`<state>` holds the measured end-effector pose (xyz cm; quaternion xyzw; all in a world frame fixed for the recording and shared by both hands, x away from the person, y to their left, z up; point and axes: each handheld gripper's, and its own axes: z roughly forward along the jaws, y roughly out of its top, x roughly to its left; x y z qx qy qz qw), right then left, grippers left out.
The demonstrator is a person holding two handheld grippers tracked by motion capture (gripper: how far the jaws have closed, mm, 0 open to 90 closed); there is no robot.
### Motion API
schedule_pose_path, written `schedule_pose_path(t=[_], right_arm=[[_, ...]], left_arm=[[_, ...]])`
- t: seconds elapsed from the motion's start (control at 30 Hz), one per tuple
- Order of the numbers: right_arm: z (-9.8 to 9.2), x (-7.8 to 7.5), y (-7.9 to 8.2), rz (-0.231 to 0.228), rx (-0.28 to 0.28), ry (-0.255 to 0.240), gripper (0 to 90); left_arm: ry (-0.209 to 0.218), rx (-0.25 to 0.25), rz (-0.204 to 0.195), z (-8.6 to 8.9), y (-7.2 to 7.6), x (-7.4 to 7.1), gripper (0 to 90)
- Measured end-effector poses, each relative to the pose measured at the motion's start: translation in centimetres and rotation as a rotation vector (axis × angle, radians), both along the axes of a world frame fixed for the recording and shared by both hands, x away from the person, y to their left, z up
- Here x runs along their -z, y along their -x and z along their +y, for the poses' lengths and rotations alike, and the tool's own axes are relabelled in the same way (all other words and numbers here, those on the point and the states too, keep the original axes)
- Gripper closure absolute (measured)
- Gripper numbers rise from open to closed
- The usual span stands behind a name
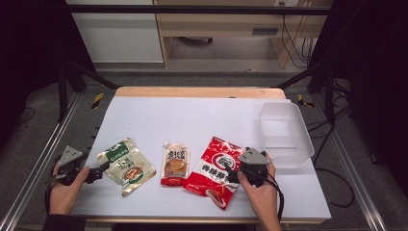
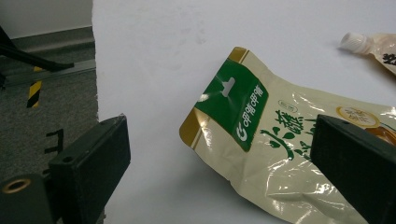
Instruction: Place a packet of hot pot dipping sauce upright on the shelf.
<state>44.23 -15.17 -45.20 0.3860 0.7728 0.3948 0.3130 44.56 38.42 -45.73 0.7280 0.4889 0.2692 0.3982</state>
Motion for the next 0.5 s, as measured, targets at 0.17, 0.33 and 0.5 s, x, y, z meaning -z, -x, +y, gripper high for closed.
schedule_pose_path(t=[0.17,0.33,0.5], right_arm=[[0.8,0.5,-0.2,0.010,-0.022,0.059,8.9],[0.9,0.5,-0.1,0.001,-0.034,0.065,8.3],[0.7,0.4,0.1,-0.003,-0.044,0.055,8.0]], left_arm=[[0.004,-0.015,-0.019,0.2,-0.4,0.0,5.1],[-0.003,-0.028,-0.013,0.5,-0.5,0.1,5.2],[0.013,-0.051,0.022,1.3,-0.6,0.3,8.4]])
